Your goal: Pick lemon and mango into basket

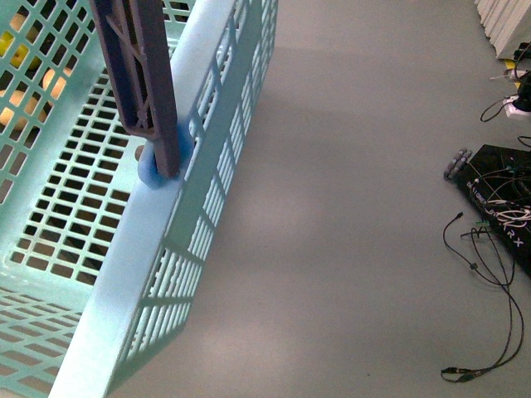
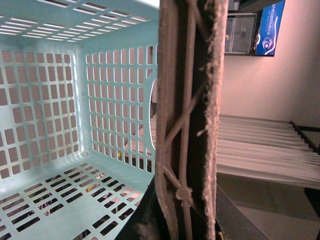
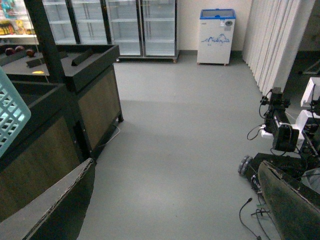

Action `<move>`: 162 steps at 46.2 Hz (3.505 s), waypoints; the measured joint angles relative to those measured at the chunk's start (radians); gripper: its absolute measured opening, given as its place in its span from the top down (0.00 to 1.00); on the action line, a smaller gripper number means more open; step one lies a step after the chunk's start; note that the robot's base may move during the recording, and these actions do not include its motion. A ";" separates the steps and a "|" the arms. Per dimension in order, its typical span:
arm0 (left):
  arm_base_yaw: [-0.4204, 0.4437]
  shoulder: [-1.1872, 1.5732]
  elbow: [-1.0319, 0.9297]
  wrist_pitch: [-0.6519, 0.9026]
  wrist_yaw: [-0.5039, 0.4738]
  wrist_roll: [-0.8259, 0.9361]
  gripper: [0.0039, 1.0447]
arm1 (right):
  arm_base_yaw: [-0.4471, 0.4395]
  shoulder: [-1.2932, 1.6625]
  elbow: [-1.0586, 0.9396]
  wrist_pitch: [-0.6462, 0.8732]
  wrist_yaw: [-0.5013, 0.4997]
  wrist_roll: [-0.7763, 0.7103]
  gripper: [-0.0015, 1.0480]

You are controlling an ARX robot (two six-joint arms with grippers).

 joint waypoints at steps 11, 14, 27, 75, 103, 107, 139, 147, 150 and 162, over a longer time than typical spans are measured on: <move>-0.003 0.002 0.000 0.000 -0.002 -0.006 0.94 | 0.000 0.000 0.000 0.000 0.000 0.000 0.08; -0.003 0.002 0.000 0.000 -0.005 -0.003 0.94 | 0.000 0.000 0.000 0.000 0.000 0.000 0.08; -0.003 0.003 0.000 0.000 -0.002 -0.003 0.94 | 0.000 -0.001 0.000 0.000 0.000 0.000 0.08; -0.001 0.003 0.002 -0.002 -0.003 -0.002 0.94 | 0.000 0.000 0.000 -0.001 -0.003 0.000 0.08; -0.001 0.002 0.002 -0.002 -0.003 -0.001 0.94 | 0.000 0.000 0.000 -0.001 -0.003 0.000 0.08; -0.001 0.002 0.002 -0.002 -0.002 -0.002 0.94 | 0.000 0.000 0.000 0.000 -0.003 0.000 0.08; -0.001 0.002 0.002 -0.002 -0.001 -0.002 0.94 | -0.001 0.000 0.000 -0.001 -0.002 0.000 0.08; -0.001 0.003 0.002 -0.002 -0.003 -0.002 0.94 | 0.000 0.001 0.000 0.000 -0.002 0.000 0.08; -0.001 0.003 0.002 -0.002 -0.002 -0.002 0.94 | 0.000 0.000 0.000 0.000 0.000 0.000 0.08; -0.001 0.003 0.002 -0.002 -0.005 -0.002 0.94 | 0.000 0.000 0.000 -0.001 -0.003 0.000 0.08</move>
